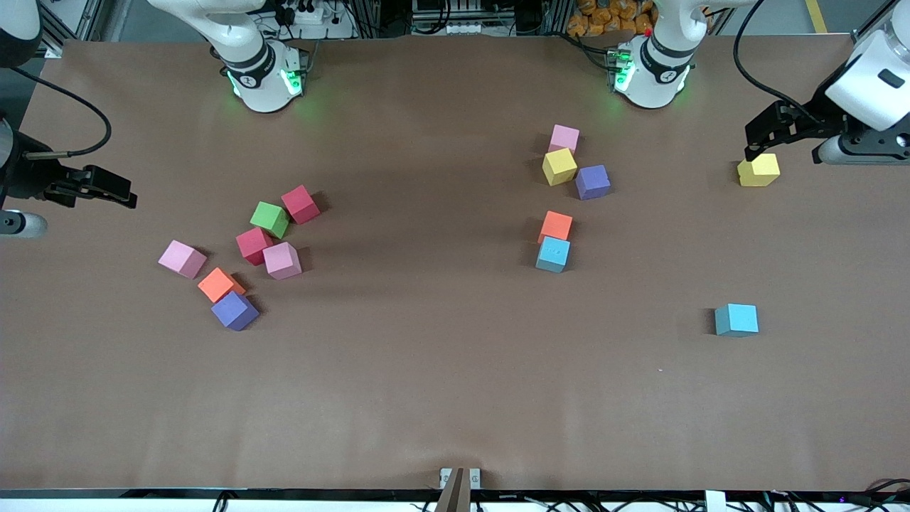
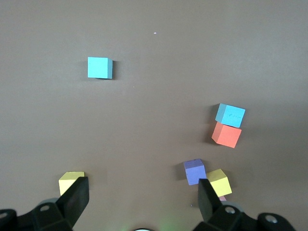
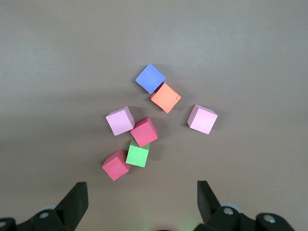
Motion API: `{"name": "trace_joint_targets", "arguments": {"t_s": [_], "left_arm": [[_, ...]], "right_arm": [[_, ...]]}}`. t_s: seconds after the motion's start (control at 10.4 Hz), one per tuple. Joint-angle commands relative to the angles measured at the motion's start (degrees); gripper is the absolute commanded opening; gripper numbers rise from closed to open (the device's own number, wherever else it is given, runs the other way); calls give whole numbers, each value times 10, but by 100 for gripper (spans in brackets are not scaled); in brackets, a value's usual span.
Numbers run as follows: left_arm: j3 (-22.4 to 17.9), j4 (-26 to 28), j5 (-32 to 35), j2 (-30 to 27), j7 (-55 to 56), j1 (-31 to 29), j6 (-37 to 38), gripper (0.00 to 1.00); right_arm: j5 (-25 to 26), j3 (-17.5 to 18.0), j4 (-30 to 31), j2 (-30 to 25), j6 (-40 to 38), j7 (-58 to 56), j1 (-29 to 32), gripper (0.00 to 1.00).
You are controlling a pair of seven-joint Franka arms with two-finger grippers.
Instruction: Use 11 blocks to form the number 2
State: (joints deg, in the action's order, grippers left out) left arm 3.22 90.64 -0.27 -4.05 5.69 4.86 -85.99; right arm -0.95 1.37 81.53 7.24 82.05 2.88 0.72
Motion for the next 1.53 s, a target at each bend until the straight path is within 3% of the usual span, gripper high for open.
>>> {"name": "trace_joint_targets", "arguments": {"t_s": [0.0,0.38,0.77,1.06,1.44], "left_arm": [[-3,12,-13,-9,10,2,-9,100],[12,27,-14,16,23,23,-10,100],[113,161,-25,11,27,25,-65,100],[202,266,-28,11,97,25,-118,100],[308,400,-87,-4,116,20,-204,100]], "right_arm": [[8,7,18,-19,2,-6,7,100],[8,7,18,-19,1,-7,8,100],[9,5,18,0,-19,-37,11,100],[9,5,14,65,6,-83,14,100],[-2,6,14,160,45,-105,7,100]]}}
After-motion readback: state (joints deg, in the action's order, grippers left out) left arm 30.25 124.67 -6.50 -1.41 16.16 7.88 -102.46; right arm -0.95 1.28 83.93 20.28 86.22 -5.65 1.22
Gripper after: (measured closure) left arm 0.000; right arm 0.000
